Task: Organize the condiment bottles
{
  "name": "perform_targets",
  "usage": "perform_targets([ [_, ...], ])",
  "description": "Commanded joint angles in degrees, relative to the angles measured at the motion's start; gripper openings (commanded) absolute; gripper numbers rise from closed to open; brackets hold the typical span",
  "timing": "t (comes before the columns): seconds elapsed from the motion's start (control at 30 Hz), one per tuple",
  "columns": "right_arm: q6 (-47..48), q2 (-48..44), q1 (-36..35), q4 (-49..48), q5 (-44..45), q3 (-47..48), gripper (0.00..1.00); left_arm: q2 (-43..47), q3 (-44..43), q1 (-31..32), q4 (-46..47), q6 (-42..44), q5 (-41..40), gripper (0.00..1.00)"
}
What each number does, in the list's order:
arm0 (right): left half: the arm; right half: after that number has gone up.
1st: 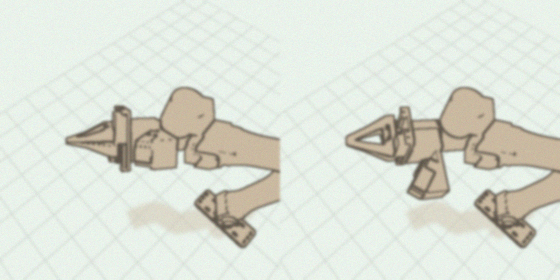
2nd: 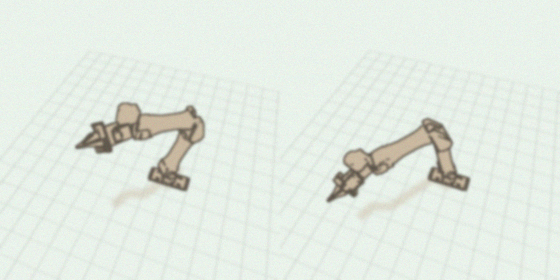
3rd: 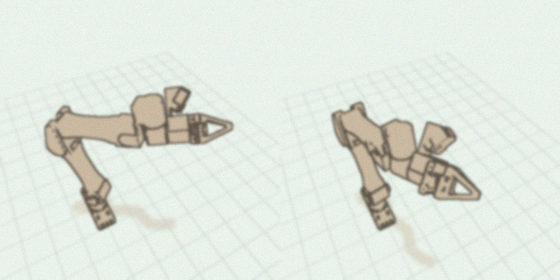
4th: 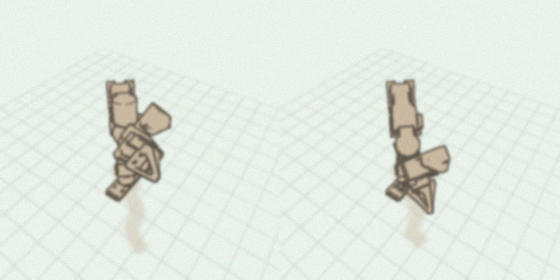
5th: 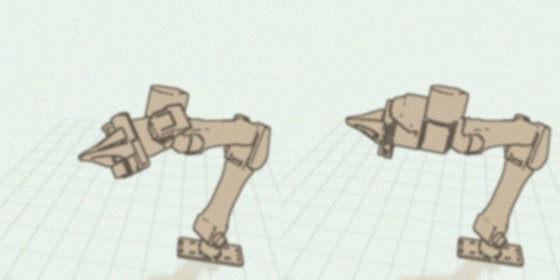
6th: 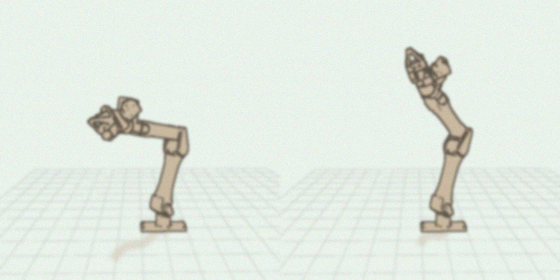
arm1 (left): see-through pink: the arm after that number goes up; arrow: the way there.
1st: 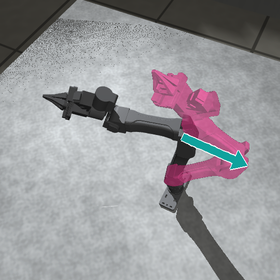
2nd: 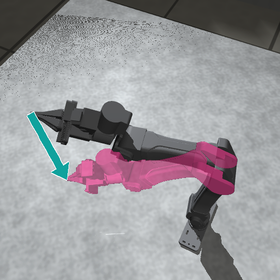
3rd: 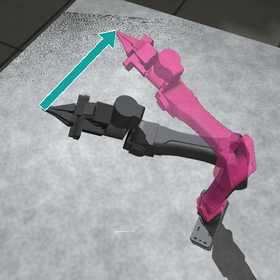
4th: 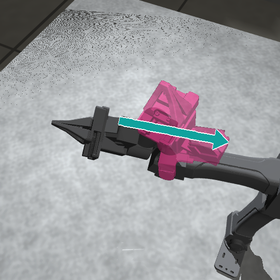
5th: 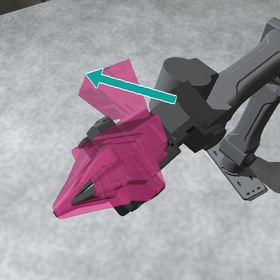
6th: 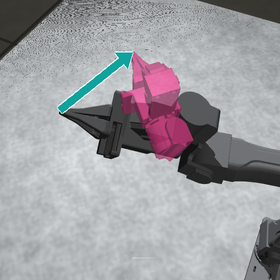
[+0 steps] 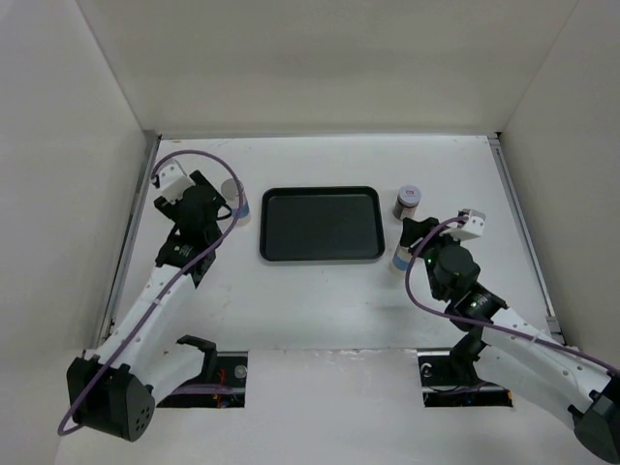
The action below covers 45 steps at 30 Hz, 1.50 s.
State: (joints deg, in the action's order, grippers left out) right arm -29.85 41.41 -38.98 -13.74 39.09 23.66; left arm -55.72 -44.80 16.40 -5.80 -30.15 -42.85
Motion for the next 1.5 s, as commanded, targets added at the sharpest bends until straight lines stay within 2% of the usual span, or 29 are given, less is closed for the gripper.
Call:
perform_targets([
  [0.0,-0.6,0.8,0.7,-3.1,-3.8,0.4,0.56,-4.8,-5.3,0.0,4.1,5.0,-0.5,0.56],
  [0.03,-0.7,1.0,0.9,-3.1,-4.0,0.5,0.55,-7.0,-6.8,-0.3,3.0,5.4,0.1,0.57],
  [0.1,-0.8,1.7,1.0,-3.1,-5.2,0.7,0.58,-11.8,-10.4,0.0,0.5,6.0,2.8,0.72],
  [0.13,-0.8,2.0,0.9,-3.2,-5.7,0.9,0.64,-14.1,-11.9,0.0,-0.3,6.1,4.3,0.8],
  [0.17,-0.7,2.2,0.8,-3.2,-5.9,0.9,0.72,-15.9,-12.6,0.2,-0.3,5.9,5.7,0.85],
  [0.27,-0.7,2.7,0.8,-3.3,-6.0,1.0,0.89,-21.1,-14.9,0.5,-0.1,5.5,8.7,0.89],
  [0.4,-0.3,3.9,0.6,-3.3,-7.6,1.7,0.95,-27.4,-18.0,0.9,0.1,5.5,11.1,0.88],
  [0.6,0.0,4.8,0.6,-3.3,-8.2,1.9,0.96,-33.9,-20.2,1.0,1.8,5.3,10.7,0.81],
  [0.7,0.1,5.0,0.6,-3.5,-8.2,1.9,0.96,-35.2,-20.2,0.7,2.2,4.0,9.7,0.63],
  [0.77,0.1,5.1,0.6,-3.5,-8.4,1.8,0.96,-34.5,-19.2,0.6,3.2,3.4,9.3,0.47],
  [0.87,0.1,5.1,0.6,-3.7,-8.4,1.8,0.96,-31.4,-18.5,1.6,3.7,3.6,7.9,0.36],
  [0.97,0.0,5.9,0.6,-4.0,-8.9,1.9,0.96,-26.6,-19.6,4.6,4.1,5.7,4.6,0.36],
  [1.07,0.1,6.3,0.6,-4.2,-9.0,2.0,0.96,-23.8,-21.6,9.0,6.5,9.6,5.1,0.36],
  [1.23,0.2,5.8,0.6,-4.2,-8.9,1.8,0.95,-27.9,-25.6,15.7,6.8,11.3,6.7,0.36],
  [1.47,0.6,5.0,0.7,-4.3,-8.7,1.7,0.95,-37.1,-27.0,16.4,10.9,9.1,10.2,0.36],
])
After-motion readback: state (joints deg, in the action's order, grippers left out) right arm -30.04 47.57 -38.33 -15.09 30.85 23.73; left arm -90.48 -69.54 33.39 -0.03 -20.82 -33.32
